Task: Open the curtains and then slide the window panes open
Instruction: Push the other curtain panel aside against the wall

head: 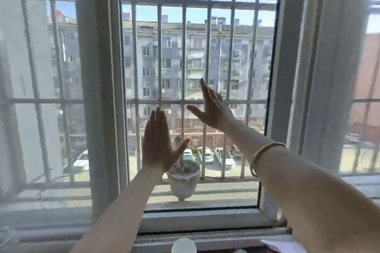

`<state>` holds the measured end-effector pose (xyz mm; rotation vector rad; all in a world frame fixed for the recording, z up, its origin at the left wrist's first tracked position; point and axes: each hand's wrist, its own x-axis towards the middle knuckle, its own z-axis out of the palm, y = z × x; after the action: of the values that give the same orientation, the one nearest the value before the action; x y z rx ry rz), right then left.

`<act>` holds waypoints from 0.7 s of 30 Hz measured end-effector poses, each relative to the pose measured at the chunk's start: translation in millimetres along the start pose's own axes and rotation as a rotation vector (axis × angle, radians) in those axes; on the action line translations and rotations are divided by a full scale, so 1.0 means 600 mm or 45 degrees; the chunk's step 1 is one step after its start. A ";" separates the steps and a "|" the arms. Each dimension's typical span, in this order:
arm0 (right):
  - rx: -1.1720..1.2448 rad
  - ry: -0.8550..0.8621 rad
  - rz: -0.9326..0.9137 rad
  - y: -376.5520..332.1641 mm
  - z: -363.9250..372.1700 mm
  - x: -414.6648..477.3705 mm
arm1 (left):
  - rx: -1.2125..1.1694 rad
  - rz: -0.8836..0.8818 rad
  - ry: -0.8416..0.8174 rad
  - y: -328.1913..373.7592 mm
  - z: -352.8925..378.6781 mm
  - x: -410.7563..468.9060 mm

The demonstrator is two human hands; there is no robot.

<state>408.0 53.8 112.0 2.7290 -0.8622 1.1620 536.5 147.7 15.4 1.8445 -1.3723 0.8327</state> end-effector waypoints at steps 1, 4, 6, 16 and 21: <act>-0.037 0.004 0.061 0.017 -0.010 -0.010 | -0.038 0.041 -0.020 0.016 0.012 0.002; -0.141 0.012 0.225 0.055 -0.038 -0.037 | -0.138 0.128 -0.083 0.055 0.042 0.004; -0.267 0.024 0.322 0.081 -0.064 -0.064 | -0.231 0.195 -0.133 0.090 0.061 0.002; -0.506 0.068 0.658 0.205 -0.197 -0.175 | -0.572 0.416 -0.190 0.296 0.128 0.007; -0.669 0.125 0.792 0.269 -0.271 -0.231 | -0.685 0.480 -0.227 0.408 0.154 0.009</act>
<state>141.9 25.2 108.0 2.0143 -1.7751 0.9304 310.1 17.3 3.4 1.2852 -1.8753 0.4134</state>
